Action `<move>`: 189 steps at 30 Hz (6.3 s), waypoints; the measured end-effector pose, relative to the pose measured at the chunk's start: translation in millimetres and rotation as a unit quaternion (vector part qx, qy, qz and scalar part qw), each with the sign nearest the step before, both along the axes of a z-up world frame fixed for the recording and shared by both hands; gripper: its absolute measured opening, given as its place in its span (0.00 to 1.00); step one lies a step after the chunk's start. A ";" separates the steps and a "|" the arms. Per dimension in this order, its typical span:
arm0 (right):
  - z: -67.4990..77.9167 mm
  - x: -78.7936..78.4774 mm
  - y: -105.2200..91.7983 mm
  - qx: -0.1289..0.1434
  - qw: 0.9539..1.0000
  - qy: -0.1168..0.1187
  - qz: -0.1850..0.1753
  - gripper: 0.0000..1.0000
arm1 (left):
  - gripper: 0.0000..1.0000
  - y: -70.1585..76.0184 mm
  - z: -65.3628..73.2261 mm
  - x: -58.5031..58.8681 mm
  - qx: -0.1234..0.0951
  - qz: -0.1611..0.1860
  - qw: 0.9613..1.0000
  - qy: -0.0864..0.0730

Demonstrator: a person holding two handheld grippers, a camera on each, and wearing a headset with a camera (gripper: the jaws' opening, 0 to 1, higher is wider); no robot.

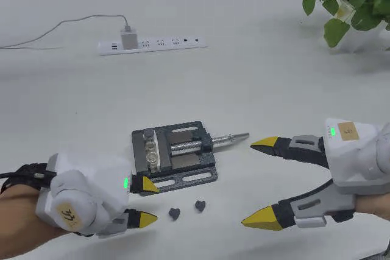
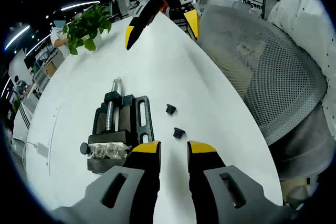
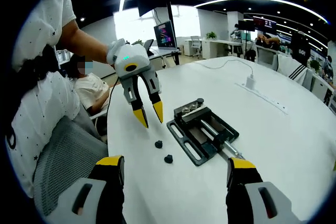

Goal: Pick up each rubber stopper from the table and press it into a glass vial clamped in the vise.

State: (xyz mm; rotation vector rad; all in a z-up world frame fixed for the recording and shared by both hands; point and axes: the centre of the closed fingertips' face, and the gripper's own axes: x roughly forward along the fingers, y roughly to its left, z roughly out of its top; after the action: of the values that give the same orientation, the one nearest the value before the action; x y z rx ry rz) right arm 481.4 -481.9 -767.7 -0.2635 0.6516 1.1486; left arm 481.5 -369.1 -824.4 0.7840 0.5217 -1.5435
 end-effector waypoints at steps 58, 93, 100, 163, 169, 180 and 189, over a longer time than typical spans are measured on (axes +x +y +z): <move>8.7 5.3 -7.7 0.012 1.000 0.005 -0.029 0.74 | 0.05 -43.4 11.2 1.3 -0.094 0.091 0.986 0.107; 108.0 -13.7 71.4 -0.022 0.989 -0.008 0.146 0.23 | 0.04 -45.2 157.2 -14.4 -0.284 0.247 0.913 0.159; 110.9 -22.7 72.8 -0.028 0.986 -0.008 0.166 0.15 | 0.04 -44.2 166.2 -19.2 -0.294 0.244 0.911 0.153; 117.4 -33.8 75.7 -0.035 0.980 -0.008 0.197 0.06 | 0.04 -44.7 170.7 -26.2 -0.290 0.220 0.919 0.151; 117.0 -35.8 76.7 -0.036 0.978 -0.012 0.205 0.06 | 0.04 -44.4 170.1 -28.1 -0.295 0.221 0.915 0.164; 117.5 -33.6 81.2 -0.039 0.979 -0.017 0.201 0.05 | 0.04 -39.9 171.0 -25.3 -0.309 0.226 0.909 0.167; 113.1 -31.0 86.9 -0.044 0.979 -0.010 0.201 0.05 | 0.05 -34.4 165.9 -24.9 -0.310 0.222 0.913 0.144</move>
State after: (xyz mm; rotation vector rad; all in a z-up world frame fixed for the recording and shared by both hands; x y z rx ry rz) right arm 450.4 -395.0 -654.6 -0.4984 0.6487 1.5035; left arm 456.6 -403.6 -658.4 -0.0594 0.3544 -1.2815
